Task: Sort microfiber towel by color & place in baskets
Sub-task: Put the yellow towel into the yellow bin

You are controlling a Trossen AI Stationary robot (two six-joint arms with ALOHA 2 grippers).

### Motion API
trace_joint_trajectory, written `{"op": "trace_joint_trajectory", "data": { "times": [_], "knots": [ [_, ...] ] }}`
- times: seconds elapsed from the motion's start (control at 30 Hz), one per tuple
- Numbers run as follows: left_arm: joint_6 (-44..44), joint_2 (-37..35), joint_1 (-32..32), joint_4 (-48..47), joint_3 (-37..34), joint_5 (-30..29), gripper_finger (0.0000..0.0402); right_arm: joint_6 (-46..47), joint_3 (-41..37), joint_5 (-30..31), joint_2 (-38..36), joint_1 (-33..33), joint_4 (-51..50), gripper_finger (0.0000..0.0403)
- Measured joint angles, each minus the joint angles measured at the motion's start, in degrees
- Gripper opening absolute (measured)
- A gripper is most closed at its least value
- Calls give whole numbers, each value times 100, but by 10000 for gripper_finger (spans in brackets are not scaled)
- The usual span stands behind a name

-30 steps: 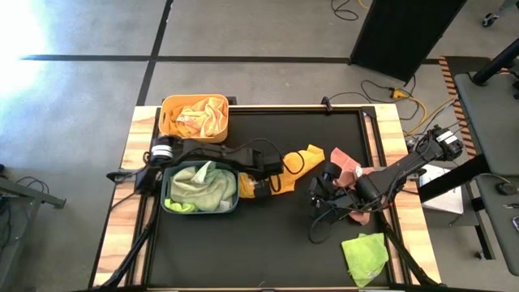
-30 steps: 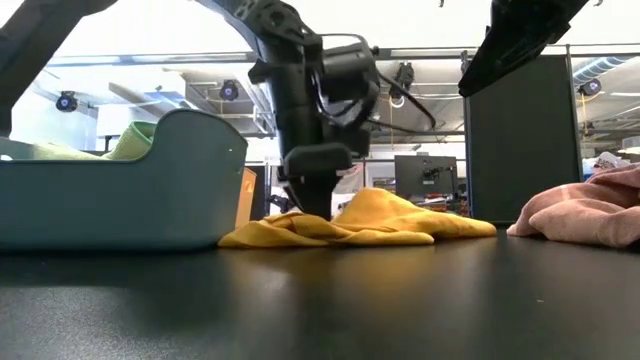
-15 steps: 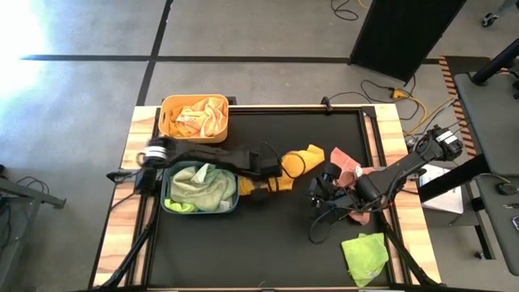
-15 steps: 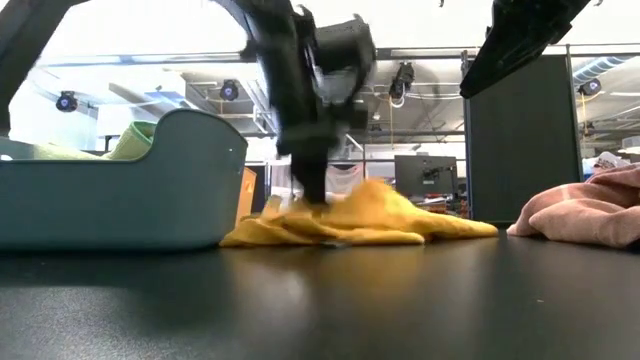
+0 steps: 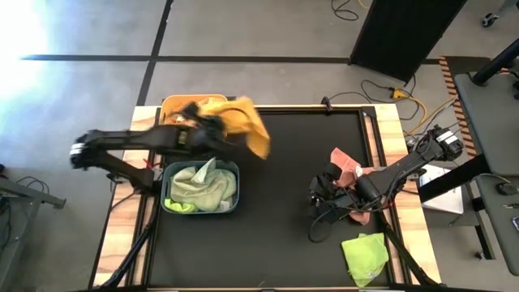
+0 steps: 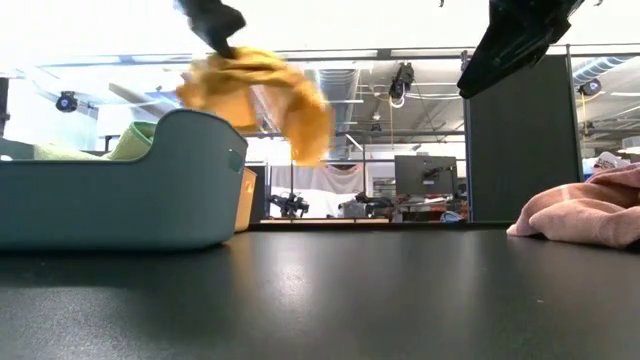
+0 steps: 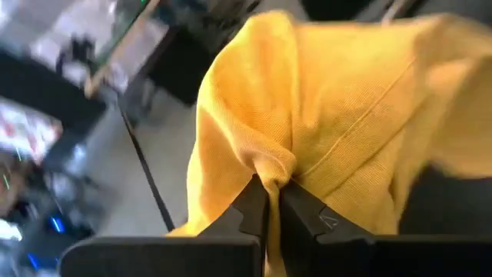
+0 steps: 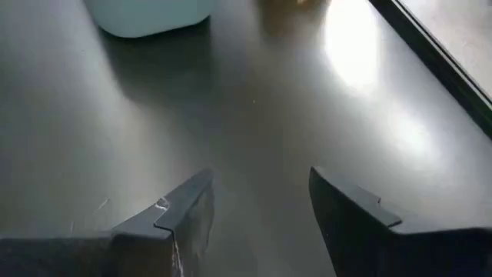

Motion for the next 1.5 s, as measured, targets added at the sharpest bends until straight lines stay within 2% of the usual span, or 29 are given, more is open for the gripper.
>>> {"op": "trace_joint_trajectory", "data": {
  "times": [0.13,0.23,0.43,0.57,0.73,0.97,1.27,1.3,1.43,1.5],
  "knots": [
    [-1425,-1016,408,-1135,-383,234,1,-52,-2,2,0,0,4,203],
    [-2002,-1485,713,-1715,-735,281,0,-83,-2,7,0,-4,6,203],
    [-2021,-2239,909,-1778,-1005,201,0,-135,-2,136,0,-2,22,203],
    [-2089,-2604,909,-2265,-727,-160,0,-5,-1,110,0,0,25,203],
    [-2330,-3070,911,-2664,-551,-322,0,79,-6,-95,0,0,31,203],
    [-2476,-3510,918,-2672,-724,-319,0,9,-34,-91,0,0,39,203],
    [-2419,-3360,918,-2385,-1327,-419,0,114,-52,-85,0,0,60,203],
    [-2317,-3308,918,-2189,-1407,-325,0,114,-52,-85,0,0,60,203],
    [-1953,-3066,923,-987,-1668,866,0,114,-65,-2,0,0,69,203],
    [-1730,-2858,971,-509,-1765,1280,0,114,-75,27,0,0,91,203]
  ]
}}
